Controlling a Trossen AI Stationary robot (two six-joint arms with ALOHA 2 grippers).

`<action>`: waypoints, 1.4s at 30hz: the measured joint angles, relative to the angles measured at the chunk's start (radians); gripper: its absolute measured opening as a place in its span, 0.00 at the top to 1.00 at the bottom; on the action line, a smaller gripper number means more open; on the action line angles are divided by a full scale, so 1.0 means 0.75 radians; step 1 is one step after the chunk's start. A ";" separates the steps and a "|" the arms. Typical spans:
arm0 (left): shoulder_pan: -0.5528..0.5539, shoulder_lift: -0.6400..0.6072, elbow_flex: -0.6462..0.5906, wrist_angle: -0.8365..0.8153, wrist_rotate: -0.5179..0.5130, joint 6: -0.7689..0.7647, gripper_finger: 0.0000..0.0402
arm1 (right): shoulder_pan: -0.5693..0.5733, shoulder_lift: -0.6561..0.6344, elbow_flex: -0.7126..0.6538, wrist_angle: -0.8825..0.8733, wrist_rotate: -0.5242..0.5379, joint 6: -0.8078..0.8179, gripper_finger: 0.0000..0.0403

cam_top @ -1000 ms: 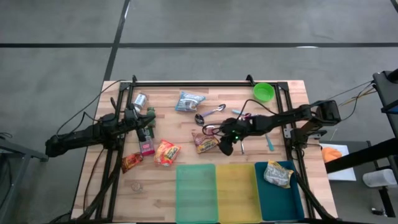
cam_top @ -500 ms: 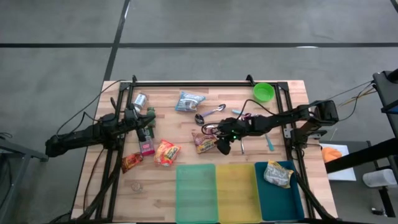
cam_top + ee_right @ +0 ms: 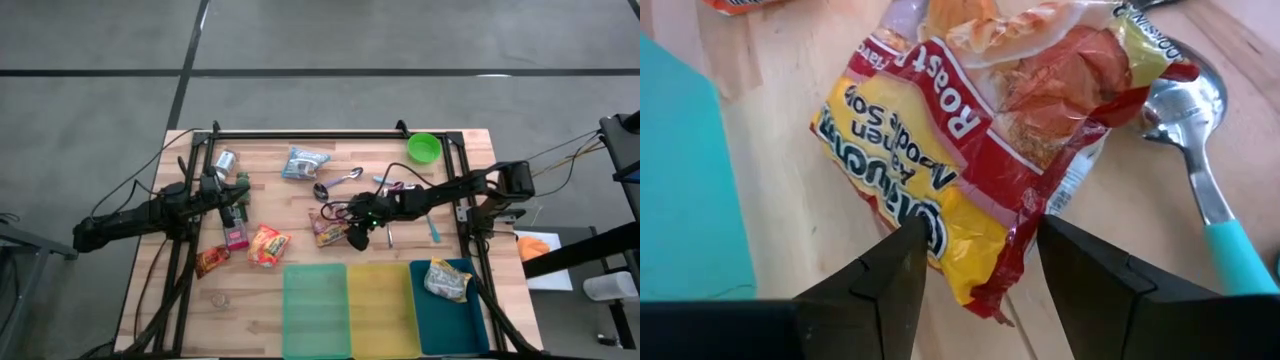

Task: Pick & Place Food Item
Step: Put the red noodle pack into the blue bin

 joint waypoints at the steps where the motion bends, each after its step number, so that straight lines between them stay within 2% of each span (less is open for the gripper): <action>1: 0.000 0.000 0.000 0.000 0.000 0.000 1.00 | 0.000 0.003 0.000 0.002 0.000 0.000 0.53; 14: 0.000 0.001 0.000 0.000 0.000 0.000 1.00 | -0.001 0.013 0.000 0.014 -0.017 0.001 0.55; 32: 0.000 0.001 0.000 0.000 0.000 0.000 1.00 | 0.000 0.013 0.000 0.026 -0.022 0.000 0.96; 42: 0.000 0.001 0.000 0.000 0.000 0.001 1.00 | 0.000 0.013 0.000 0.026 -0.021 0.000 0.97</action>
